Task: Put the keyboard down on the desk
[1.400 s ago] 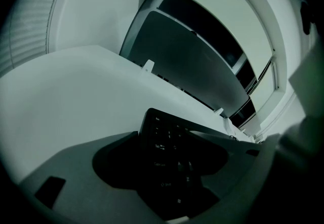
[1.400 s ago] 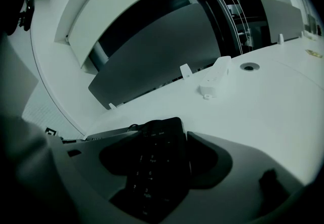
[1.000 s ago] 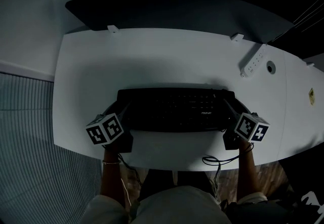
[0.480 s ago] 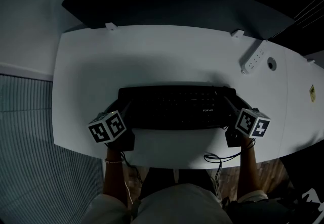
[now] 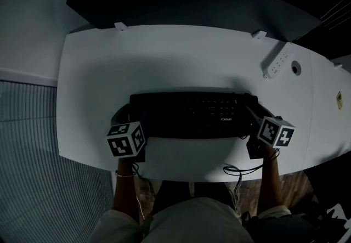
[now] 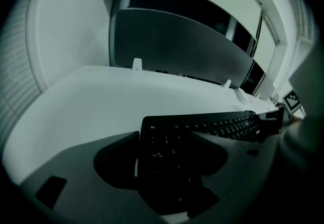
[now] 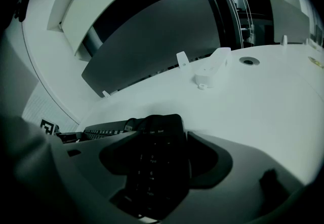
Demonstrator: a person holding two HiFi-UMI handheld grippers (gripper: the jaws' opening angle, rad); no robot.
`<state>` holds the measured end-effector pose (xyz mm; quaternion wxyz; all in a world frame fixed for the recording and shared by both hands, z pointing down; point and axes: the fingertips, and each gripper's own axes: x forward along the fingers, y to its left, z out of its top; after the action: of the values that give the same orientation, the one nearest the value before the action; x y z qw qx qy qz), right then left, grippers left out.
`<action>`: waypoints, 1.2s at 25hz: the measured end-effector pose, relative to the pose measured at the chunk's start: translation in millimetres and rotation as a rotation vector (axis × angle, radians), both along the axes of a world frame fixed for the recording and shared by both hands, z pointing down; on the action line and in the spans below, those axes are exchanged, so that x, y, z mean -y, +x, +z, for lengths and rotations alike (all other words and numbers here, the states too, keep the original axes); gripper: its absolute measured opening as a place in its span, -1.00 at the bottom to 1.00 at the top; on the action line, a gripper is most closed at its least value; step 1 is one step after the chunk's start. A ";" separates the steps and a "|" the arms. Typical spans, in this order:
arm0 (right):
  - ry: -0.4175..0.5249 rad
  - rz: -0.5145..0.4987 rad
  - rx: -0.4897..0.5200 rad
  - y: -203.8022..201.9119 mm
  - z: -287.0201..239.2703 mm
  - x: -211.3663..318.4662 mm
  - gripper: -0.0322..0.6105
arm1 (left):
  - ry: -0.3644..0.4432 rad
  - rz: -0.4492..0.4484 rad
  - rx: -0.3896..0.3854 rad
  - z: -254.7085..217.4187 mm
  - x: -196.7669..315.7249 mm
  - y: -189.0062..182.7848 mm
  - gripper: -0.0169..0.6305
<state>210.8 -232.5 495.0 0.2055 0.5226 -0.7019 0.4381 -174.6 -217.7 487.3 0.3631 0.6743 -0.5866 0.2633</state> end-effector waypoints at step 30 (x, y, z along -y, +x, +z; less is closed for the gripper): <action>0.090 0.035 -0.105 5.4 -47.1 -10.0 -0.11 | 0.042 -0.083 -0.190 -28.2 -9.9 -11.2 -0.06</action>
<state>216.1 -222.5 447.9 0.2107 0.5659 -0.6998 0.3816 -185.7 -207.8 459.1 0.4136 0.6788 -0.5823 0.1706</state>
